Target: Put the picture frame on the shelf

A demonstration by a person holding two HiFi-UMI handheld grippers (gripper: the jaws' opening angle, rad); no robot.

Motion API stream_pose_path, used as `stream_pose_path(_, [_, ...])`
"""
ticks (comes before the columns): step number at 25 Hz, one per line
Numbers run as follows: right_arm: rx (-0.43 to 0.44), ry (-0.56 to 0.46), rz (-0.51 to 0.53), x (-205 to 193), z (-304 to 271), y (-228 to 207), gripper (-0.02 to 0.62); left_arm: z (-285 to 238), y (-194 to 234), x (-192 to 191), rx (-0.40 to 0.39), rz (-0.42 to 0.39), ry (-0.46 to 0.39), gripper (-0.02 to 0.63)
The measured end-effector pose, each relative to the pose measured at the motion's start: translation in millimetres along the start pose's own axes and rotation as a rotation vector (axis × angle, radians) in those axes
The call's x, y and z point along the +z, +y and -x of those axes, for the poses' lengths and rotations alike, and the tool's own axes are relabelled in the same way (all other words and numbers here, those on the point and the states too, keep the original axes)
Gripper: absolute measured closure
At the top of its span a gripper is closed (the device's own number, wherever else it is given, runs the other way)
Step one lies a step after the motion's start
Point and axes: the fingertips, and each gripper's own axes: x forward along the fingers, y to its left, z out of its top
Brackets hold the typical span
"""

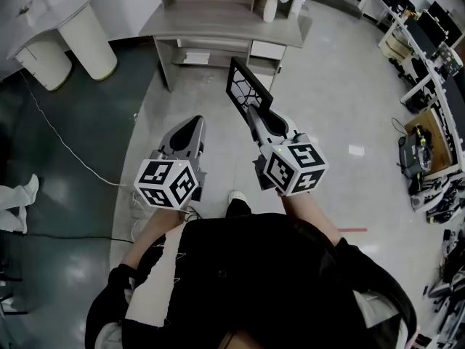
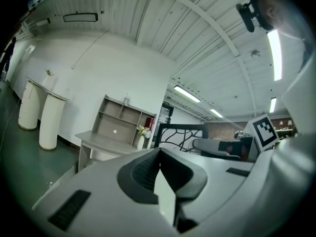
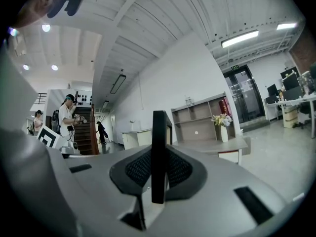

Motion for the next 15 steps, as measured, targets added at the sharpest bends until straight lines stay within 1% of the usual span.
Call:
stream_pose_path(3, [0.018, 0.007, 0.001, 9, -27, -22, 0.541, -32, 6, 10, -0.004, -0.008, -0.014, 0.594])
stream_pose_path(7, [0.049, 0.022, 0.011, 17, -65, -47, 0.541, -74, 19, 17, 0.002, 0.002, -0.018, 0.594])
stream_pose_path(15, [0.097, 0.038, 0.029, 32, -121, -98, 0.541, -144, 43, 26, 0.055, 0.004, -0.04, 0.594])
